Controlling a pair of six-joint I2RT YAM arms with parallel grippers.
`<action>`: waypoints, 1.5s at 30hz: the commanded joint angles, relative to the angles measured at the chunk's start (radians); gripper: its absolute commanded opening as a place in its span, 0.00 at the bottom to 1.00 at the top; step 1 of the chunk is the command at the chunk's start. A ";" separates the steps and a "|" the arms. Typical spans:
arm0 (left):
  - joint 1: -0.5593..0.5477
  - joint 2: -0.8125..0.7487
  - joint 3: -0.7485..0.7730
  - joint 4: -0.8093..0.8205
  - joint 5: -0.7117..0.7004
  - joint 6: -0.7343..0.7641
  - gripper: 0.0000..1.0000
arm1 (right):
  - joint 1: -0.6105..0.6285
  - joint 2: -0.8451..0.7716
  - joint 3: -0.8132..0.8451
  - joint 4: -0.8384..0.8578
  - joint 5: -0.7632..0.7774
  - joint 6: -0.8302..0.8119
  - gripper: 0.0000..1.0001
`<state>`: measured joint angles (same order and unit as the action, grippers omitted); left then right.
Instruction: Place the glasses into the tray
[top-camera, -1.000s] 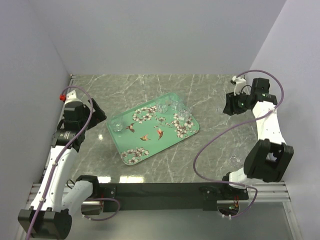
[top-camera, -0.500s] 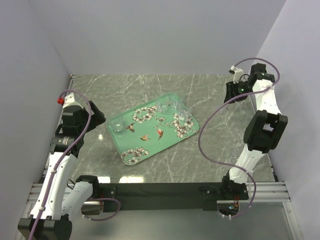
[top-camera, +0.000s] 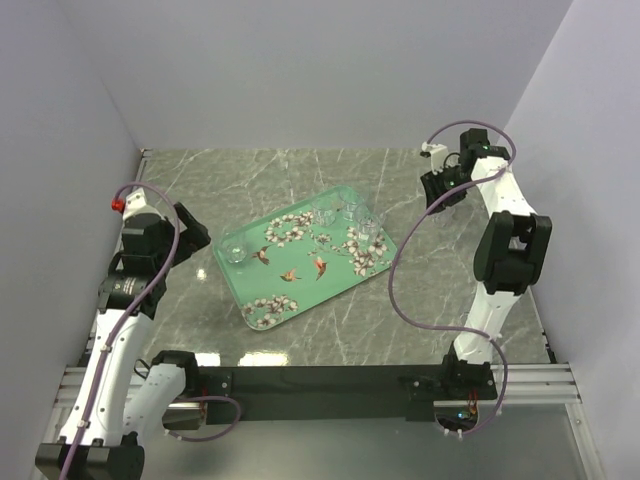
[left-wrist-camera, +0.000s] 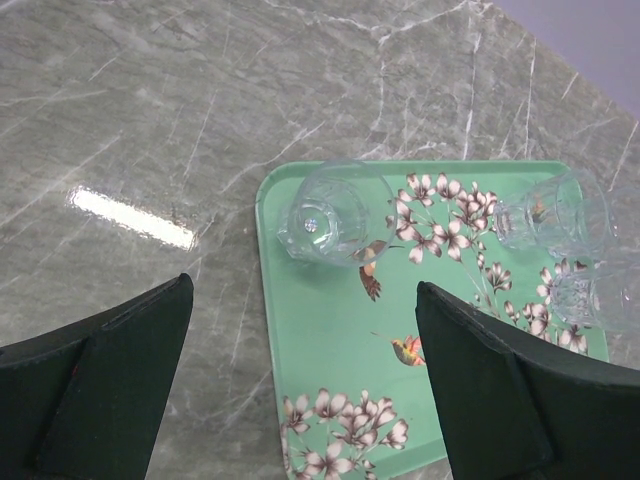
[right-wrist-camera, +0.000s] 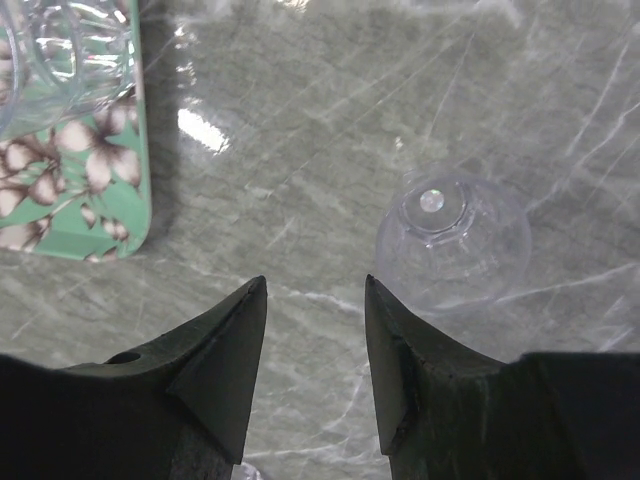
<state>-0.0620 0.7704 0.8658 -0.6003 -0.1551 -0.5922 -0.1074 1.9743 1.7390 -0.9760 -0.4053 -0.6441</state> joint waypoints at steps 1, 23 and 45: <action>0.004 -0.017 0.004 -0.007 0.003 -0.014 1.00 | 0.018 0.011 -0.007 0.085 0.078 0.017 0.51; 0.004 -0.026 -0.007 -0.007 0.002 -0.027 0.99 | 0.054 0.089 -0.076 0.177 0.191 0.093 0.13; 0.004 -0.029 -0.054 0.039 0.006 -0.031 1.00 | 0.054 -0.314 -0.397 0.100 -0.042 -0.172 0.00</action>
<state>-0.0620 0.7486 0.8177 -0.6044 -0.1551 -0.6174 -0.0589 1.7485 1.3674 -0.8394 -0.3634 -0.7288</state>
